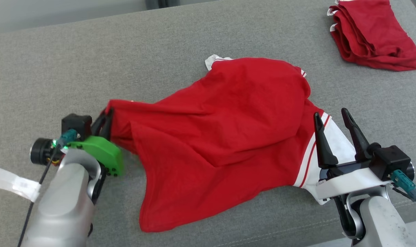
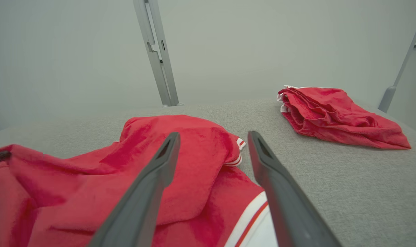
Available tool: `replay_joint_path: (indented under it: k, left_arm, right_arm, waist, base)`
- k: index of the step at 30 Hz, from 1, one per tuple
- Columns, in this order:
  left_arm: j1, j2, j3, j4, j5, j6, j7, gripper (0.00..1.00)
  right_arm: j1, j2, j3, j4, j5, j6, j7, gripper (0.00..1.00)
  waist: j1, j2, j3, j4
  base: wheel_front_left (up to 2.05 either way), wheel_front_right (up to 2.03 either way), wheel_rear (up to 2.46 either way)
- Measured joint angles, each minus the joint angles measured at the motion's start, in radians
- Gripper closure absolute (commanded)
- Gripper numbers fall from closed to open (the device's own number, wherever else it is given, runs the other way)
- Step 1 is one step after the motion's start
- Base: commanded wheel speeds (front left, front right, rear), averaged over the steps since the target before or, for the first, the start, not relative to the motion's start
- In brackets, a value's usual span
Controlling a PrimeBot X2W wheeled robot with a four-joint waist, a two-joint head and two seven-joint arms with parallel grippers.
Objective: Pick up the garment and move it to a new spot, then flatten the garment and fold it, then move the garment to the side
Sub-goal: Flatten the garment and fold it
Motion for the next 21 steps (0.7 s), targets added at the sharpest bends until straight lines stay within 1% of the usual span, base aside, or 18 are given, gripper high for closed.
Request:
replay_joint_path:
  k: [3,6,8,10,12,13,14,15,21]
  left_arm:
    - [-0.062,0.008,0.014,-0.018,0.005,0.01,-0.016,1.0]
    - [-0.105,0.01,0.036,-0.055,0.011,0.032,-0.018,1.0]
    - [-0.122,0.014,0.067,-0.128,0.022,0.058,-0.021,1.0]
    - [-0.126,0.014,0.093,-0.181,0.026,0.069,-0.022,1.0]
    - [-0.12,0.012,0.108,-0.205,0.043,0.077,-0.022,1.0]
    - [-0.115,0.01,0.111,-0.2,0.049,0.077,-0.023,0.72]
    - [-0.107,0.006,0.111,-0.185,0.052,0.077,-0.022,0.15]
    - [-0.097,0.0,0.112,-0.178,0.053,0.076,-0.022,0.0]
    - [-0.05,-0.029,0.134,-0.169,0.066,0.06,-0.022,0.0]
  right_arm:
    - [-0.001,0.0,-0.005,-0.004,-0.002,0.0,0.0,0.0]
    - [-0.001,0.001,-0.01,-0.007,-0.007,0.0,0.0,0.0]
    - [-0.002,0.001,-0.013,-0.01,-0.008,0.0,0.0,0.0]
    - [-0.003,0.002,-0.015,-0.012,-0.009,0.0,0.0,0.0]
    - [-0.003,0.003,-0.016,-0.012,-0.01,0.0,0.0,0.0]
    - [-0.003,0.004,-0.016,-0.01,-0.01,0.0,0.0,0.0]
    - [-0.003,0.005,-0.013,-0.008,-0.012,0.0,0.0,0.0]
    - [-0.003,0.006,-0.011,-0.006,-0.013,0.0,0.0,0.0]
    - [-0.003,0.011,-0.01,0.008,-0.016,0.0,0.0,0.0]
  waist:
    - [0.0,0.0,0.002,-0.005]
    - [0.0,0.0,0.003,-0.009]
    - [0.0,0.0,0.005,-0.011]
    - [0.0,0.0,0.007,-0.013]
    - [0.0,0.0,0.008,-0.013]
    - [0.0,0.0,0.008,-0.013]
    - [0.0,0.0,0.008,-0.013]
    - [0.0,0.0,0.007,-0.013]
    - [0.0,0.0,-0.011,-0.006]
  base:
    - [0.0,0.0,0.0]
    - [0.0,0.0,0.0]
    - [0.0,0.0,0.0]
    - [0.0,0.0,0.0]
    - [0.0,0.0,0.0]
    - [0.0,0.0,0.0]
    - [0.0,0.0,0.0]
    - [0.0,0.0,0.0]
    - [0.0,0.0,0.0]
